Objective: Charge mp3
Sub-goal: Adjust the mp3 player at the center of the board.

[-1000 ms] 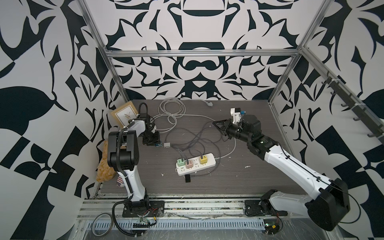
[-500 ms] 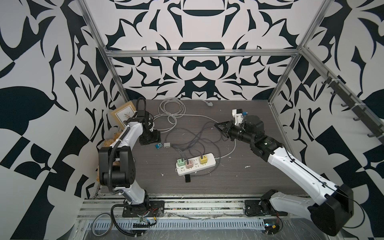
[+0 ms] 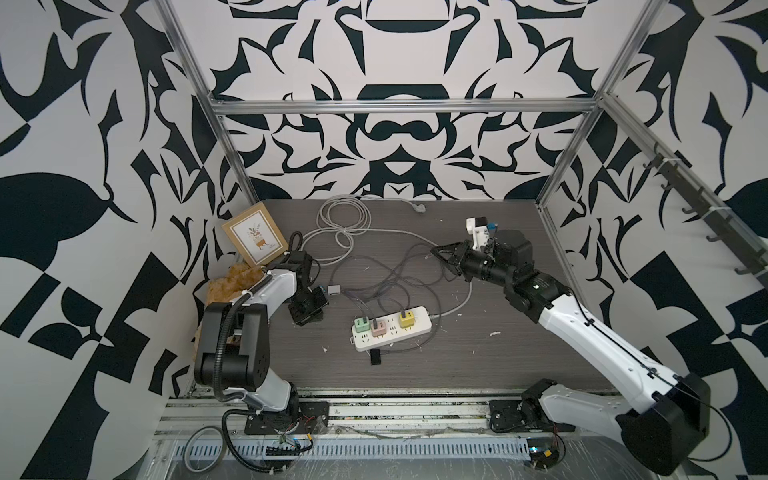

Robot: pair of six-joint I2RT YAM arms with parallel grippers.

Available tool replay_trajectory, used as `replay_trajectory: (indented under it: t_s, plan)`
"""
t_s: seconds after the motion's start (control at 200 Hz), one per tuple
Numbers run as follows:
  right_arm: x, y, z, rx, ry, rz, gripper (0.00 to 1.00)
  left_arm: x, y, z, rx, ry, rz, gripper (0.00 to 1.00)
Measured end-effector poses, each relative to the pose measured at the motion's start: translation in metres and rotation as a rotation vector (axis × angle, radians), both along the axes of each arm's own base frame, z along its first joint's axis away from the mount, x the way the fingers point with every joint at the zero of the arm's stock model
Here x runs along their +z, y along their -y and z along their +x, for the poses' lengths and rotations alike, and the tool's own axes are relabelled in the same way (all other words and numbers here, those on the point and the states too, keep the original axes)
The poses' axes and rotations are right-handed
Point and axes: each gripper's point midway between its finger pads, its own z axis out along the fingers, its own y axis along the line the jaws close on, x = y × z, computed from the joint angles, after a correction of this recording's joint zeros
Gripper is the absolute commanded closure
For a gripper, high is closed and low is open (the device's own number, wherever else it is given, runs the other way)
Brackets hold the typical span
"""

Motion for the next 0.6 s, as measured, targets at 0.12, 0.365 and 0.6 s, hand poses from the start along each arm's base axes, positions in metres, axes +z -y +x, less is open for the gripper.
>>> replay_trajectory:
  t_s: [0.12,0.365,0.6]
  plan:
    - [0.001,0.0,0.0,0.003,0.002,0.002,1.0,-0.007,-0.005,0.016,0.04,0.002,0.038,0.95]
    - [0.003,0.0,-0.001,0.002,0.007,0.004,1.0,-0.009,-0.018,0.059,0.079,0.045,0.126,0.96]
    - [0.009,0.003,-0.004,-0.003,0.022,0.011,1.0,-0.009,-0.028,0.096,0.078,0.078,0.198,0.96]
